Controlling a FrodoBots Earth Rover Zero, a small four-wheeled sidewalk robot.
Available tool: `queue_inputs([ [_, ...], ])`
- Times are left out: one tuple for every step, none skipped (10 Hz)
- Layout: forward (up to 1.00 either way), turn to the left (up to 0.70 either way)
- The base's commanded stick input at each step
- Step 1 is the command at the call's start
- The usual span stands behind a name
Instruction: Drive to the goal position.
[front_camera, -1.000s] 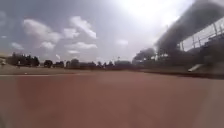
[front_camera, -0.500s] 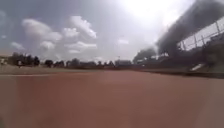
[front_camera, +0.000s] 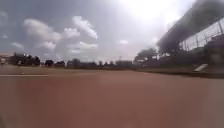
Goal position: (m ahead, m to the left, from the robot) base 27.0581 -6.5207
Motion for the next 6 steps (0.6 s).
queue_inputs([
  [0.7,0.0],
  [0.7,0.0],
  [0.7,0.0],
  [0.7,0.0],
  [0.7,0.0],
  [0.7,0.0],
])
